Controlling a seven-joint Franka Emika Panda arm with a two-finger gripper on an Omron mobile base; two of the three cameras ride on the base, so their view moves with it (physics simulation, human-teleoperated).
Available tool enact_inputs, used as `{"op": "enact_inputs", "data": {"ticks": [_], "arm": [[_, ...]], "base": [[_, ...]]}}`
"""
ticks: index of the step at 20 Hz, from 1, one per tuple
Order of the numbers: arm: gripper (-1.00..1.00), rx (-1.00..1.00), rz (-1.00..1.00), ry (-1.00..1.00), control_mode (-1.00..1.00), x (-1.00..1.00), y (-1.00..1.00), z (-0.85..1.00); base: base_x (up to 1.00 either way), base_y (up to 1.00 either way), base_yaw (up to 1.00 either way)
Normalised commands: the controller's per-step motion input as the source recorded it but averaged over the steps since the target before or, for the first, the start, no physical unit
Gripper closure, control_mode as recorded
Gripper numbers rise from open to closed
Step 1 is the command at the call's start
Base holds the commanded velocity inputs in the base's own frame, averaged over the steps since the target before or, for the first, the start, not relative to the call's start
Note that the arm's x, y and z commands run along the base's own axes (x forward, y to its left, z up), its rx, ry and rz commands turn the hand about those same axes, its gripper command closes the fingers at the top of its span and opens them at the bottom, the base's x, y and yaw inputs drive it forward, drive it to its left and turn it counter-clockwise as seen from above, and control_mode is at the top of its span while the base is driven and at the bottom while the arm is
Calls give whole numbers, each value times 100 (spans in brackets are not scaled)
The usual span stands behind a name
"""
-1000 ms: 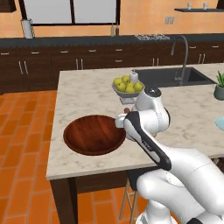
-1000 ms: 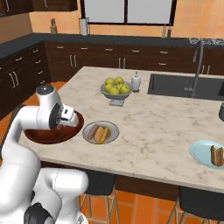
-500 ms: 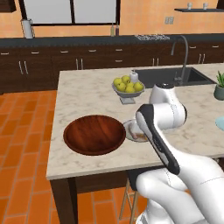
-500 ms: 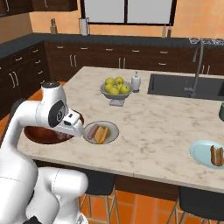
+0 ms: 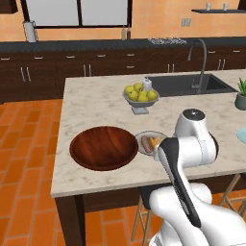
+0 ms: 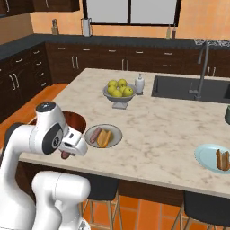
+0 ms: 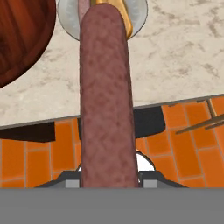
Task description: Place one bun and one sausage from the bowl on each plate.
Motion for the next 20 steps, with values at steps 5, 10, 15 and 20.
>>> {"op": "enact_inputs", "data": {"ticks": [5,10,15,20], "arm": [[100,0,0,0,-100,0,0,0],[100,0,0,0,100,0,-2,0],[100,0,0,0,100,0,0,0],[100,0,0,0,100,0,0,0]], "base": [[0,0,0],[-4,-27,0],[-7,-90,0],[-7,-88,-5]]}}
